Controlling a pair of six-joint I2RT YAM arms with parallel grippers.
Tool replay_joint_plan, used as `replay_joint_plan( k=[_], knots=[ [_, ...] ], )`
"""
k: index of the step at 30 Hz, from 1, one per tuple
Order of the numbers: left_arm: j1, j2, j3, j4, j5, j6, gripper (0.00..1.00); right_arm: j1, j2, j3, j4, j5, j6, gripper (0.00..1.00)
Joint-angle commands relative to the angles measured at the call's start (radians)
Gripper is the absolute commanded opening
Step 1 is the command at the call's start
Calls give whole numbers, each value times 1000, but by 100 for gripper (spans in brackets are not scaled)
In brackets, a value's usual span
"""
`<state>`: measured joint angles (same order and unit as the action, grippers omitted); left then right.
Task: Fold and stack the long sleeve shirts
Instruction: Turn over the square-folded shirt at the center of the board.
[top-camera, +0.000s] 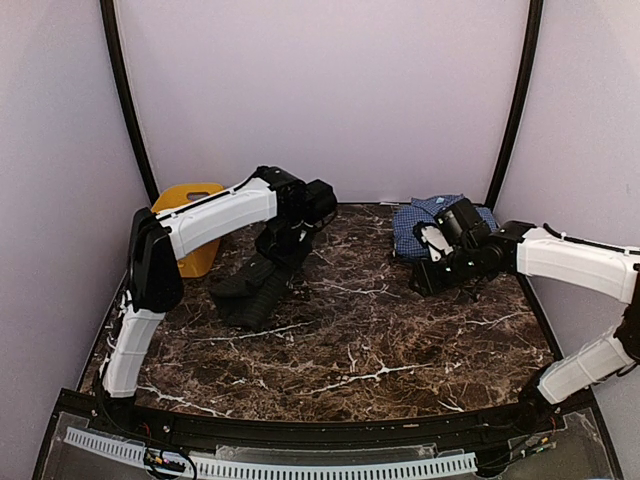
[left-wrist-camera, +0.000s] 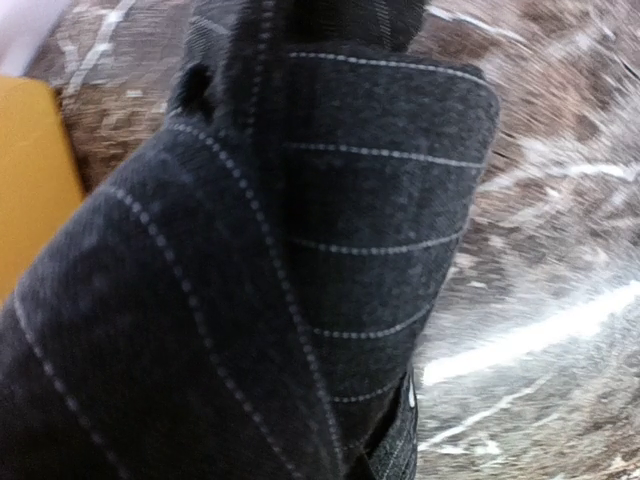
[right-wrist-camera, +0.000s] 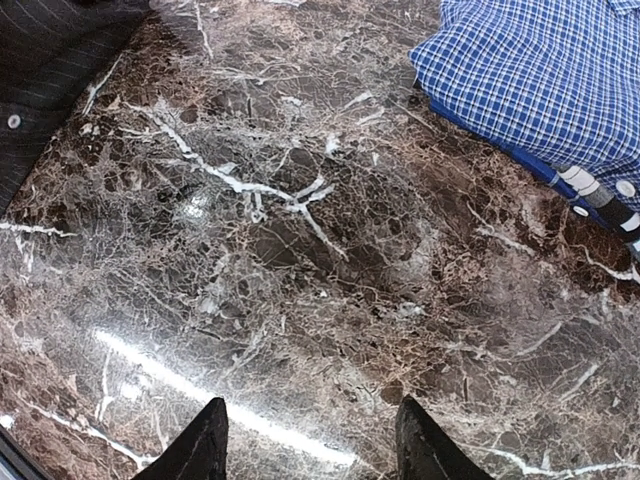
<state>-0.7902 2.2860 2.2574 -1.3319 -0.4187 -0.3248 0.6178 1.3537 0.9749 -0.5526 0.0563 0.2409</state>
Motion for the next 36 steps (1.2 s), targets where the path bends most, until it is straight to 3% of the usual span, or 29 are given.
replay_joint_plan(
  k=[1, 8, 14, 18, 19, 26, 36],
  knots=[
    [-56, 2, 41, 4, 112, -51, 0, -17, -6, -35, 24, -4, 14, 54],
    [-107, 16, 30, 92, 209, -100, 0, -44, -1, -74, 39, -16, 9, 54],
    [-177, 22, -50, 196, 251, -138, 7, -73, -2, -102, 54, -30, -1, 54],
    [-228, 21, -56, 272, 306, -141, 23, -81, 2, -102, 53, -36, 0, 54],
    [-235, 21, -53, 286, 319, -140, 33, -82, 2, -101, 54, -37, 1, 54],
    [-280, 2, -53, 349, 369, -112, 58, -87, -7, -115, 68, -52, 13, 54],
    [-301, -156, -263, 457, 303, -86, 71, -87, 0, -132, 112, -125, 27, 53]
  ],
)
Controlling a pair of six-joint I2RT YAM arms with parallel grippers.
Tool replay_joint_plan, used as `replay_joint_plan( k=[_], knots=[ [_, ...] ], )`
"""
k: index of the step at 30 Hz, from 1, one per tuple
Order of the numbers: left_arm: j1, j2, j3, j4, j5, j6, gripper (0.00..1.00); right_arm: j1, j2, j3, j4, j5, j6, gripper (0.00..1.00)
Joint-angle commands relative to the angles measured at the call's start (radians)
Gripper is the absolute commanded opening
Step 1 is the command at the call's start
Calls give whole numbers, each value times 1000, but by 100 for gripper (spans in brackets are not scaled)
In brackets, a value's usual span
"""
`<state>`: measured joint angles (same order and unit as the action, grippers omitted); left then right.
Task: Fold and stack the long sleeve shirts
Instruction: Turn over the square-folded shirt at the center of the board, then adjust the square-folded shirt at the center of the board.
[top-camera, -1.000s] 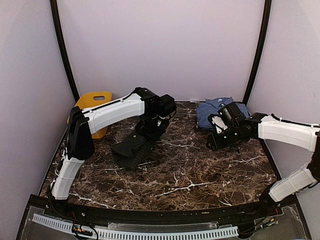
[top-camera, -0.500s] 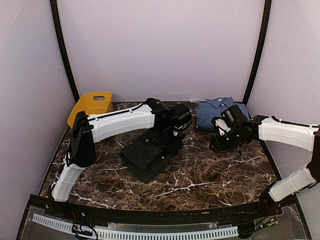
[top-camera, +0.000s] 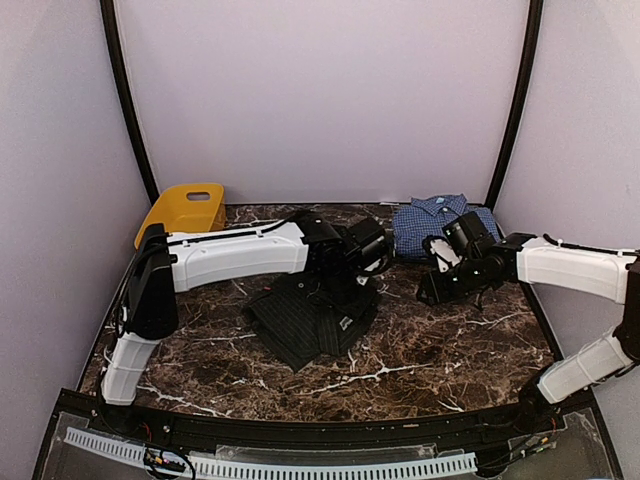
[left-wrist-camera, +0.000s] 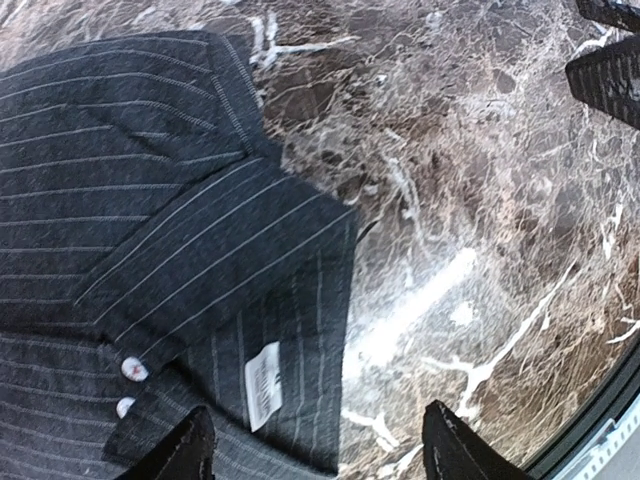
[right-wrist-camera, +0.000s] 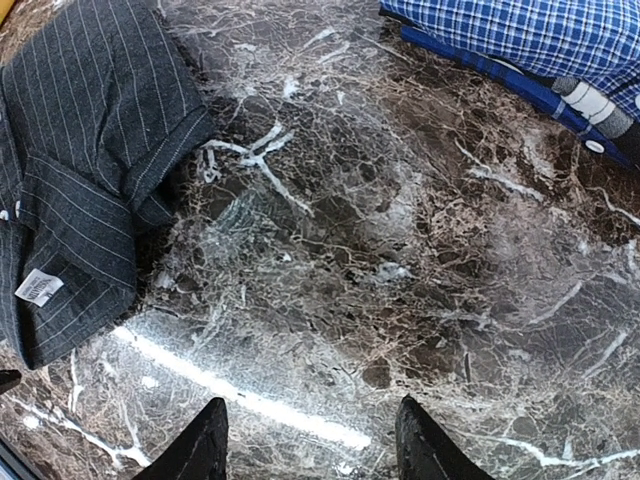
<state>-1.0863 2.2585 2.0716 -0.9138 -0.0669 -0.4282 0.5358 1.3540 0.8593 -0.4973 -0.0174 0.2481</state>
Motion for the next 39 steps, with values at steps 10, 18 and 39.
replay_joint_plan(
  k=[10, 18, 39],
  knots=[
    [83, -365, -424, 180, -113, 46, 89, 13, -48, -67, 179, -157, 73, 58],
    [267, -478, -754, 435, 137, 31, 89, -16, -46, 28, 125, -10, 108, 72],
    [165, -599, -1212, 824, 476, -239, 85, -16, 8, -43, 215, -154, 146, 73]
  ],
)
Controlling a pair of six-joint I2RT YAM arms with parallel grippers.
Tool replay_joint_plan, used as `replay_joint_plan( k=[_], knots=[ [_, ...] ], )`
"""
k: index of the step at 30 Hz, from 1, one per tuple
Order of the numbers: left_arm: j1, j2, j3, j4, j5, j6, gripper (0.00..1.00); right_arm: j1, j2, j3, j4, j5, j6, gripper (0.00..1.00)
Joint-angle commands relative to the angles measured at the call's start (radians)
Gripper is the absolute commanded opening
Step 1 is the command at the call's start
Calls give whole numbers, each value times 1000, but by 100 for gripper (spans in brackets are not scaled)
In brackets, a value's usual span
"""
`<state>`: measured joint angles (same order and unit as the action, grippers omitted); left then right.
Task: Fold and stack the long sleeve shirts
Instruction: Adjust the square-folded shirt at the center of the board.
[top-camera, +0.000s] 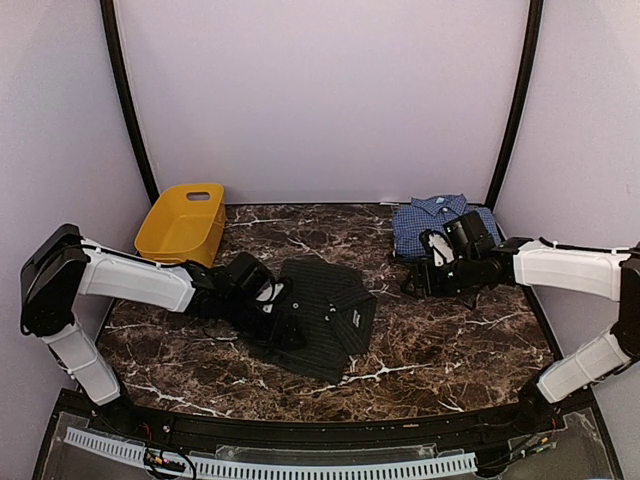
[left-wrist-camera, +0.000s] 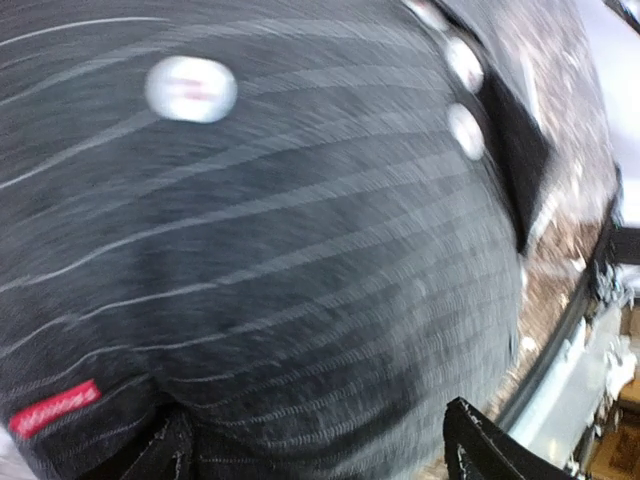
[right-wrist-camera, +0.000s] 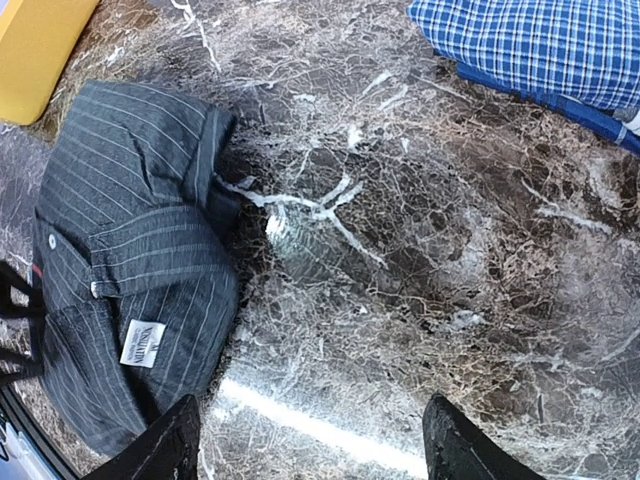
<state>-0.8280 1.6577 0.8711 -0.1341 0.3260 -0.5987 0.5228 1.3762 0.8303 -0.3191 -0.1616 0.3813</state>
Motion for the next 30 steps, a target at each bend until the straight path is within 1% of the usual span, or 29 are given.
replay_joint_plan(
  k=[1, 5, 9, 10, 13, 16, 17, 20, 24, 27, 30],
  knots=[
    [-110, 32, 12, 42, 89, -68, 85, -3, -12, -14, 37, -10, 13, 73],
    [-195, 161, 129, 29, 135, -46, 85, -3, -22, -14, 30, -1, 7, 73],
    [-265, 271, 331, -42, 172, 26, 85, -3, -42, -9, 6, 22, 4, 73],
    [-283, 281, 397, -71, 179, 64, 85, -3, -48, -10, 3, 25, 6, 73],
    [-301, 289, 486, -107, 190, 153, 85, -3, -64, -22, -1, 25, 19, 73],
    [-294, 253, 519, -150, 90, 218, 88, -2, -83, -46, 6, 1, 53, 73],
    [-282, 227, 516, -155, 47, 233, 89, 1, -93, -62, 13, -18, 69, 73],
    [-225, 170, 470, -141, 18, 231, 90, 36, -138, -111, 20, -18, 132, 73],
    [-113, 86, 403, -103, -34, 220, 91, 130, -207, -193, 55, -14, 256, 73],
    [-17, 70, 376, -86, -88, 224, 93, 200, -245, -254, 86, -1, 342, 74],
    [58, 91, 367, -70, -99, 221, 94, 246, -243, -294, 137, 5, 407, 74]
  ],
)
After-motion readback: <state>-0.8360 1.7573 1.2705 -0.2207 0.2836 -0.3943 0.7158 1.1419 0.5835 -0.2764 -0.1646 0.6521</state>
